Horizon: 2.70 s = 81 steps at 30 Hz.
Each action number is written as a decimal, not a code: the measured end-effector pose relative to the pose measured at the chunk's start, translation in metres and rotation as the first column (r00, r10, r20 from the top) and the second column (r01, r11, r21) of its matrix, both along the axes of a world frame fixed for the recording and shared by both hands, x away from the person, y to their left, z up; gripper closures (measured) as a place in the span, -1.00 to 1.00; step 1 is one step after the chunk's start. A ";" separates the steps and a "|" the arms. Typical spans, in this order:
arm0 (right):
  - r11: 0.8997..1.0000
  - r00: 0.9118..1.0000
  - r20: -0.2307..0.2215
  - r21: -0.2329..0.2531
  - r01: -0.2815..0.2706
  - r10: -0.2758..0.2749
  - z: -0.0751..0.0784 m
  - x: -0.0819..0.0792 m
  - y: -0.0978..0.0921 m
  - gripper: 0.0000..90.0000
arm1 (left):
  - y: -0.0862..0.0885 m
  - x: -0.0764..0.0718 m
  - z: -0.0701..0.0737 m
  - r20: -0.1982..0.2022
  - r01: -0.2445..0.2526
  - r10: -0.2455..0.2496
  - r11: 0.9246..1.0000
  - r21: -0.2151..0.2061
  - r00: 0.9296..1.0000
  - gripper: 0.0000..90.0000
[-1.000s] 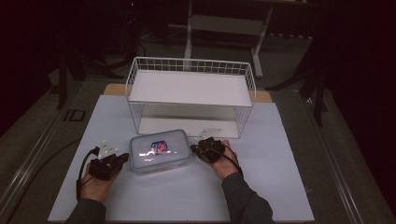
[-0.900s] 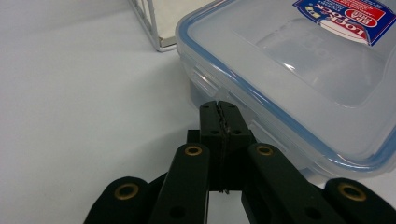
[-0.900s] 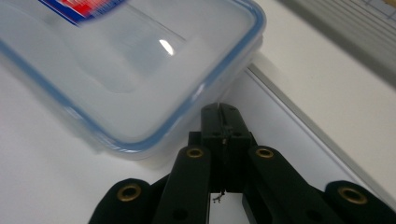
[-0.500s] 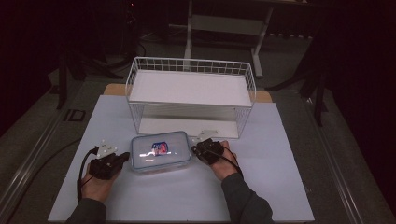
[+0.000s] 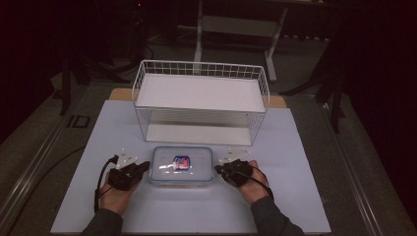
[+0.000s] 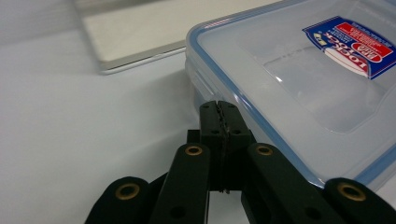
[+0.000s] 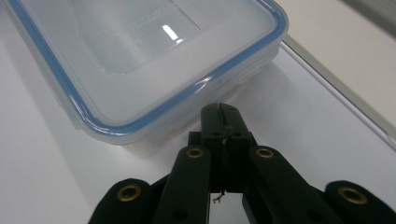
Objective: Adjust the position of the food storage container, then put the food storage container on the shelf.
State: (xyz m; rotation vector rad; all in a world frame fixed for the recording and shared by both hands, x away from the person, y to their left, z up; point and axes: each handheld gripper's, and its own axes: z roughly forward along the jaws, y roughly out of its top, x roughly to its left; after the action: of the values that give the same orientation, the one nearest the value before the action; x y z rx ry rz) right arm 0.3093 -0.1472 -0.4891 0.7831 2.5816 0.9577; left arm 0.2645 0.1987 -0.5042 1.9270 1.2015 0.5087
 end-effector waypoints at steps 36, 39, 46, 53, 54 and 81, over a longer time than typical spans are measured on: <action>0.928 0.968 -0.180 0.299 0.222 -0.174 0.000 -0.002 -0.029 -0.44 | -0.025 0.009 0.001 -0.046 0.094 -0.106 0.975 -0.203 0.993 -0.42; 0.921 0.963 -0.205 0.312 0.234 -0.175 -0.003 0.000 -0.029 -0.50 | -0.023 0.012 -0.001 -0.068 0.091 -0.109 0.969 -0.228 0.992 -0.44; 0.898 0.934 -0.340 0.370 0.240 -0.109 -0.014 0.009 -0.024 -0.67 | -0.015 0.022 -0.008 -0.161 0.083 -0.145 0.936 -0.341 0.976 -0.49; 0.887 0.913 -0.395 0.377 0.267 -0.107 -0.018 0.012 -0.023 -0.72 | -0.013 0.025 -0.010 -0.200 0.100 -0.194 0.910 -0.402 0.960 -0.38; 0.885 0.910 -0.402 0.380 0.270 -0.105 -0.018 0.013 -0.023 -0.72 | -0.015 0.026 -0.011 -0.203 0.115 -0.213 0.905 -0.409 0.956 -0.40; 0.808 0.866 -0.501 0.504 0.306 -0.015 -0.020 0.003 -0.049 -0.07 | -0.004 0.009 -0.006 -0.195 0.059 -0.170 0.879 -0.473 0.966 0.12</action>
State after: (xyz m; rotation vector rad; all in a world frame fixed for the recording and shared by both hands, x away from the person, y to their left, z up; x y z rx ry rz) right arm 0.3120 -0.1960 -0.5094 1.5544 2.5355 1.7017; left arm 0.2731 0.1944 -0.5104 1.6521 1.2110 -0.0761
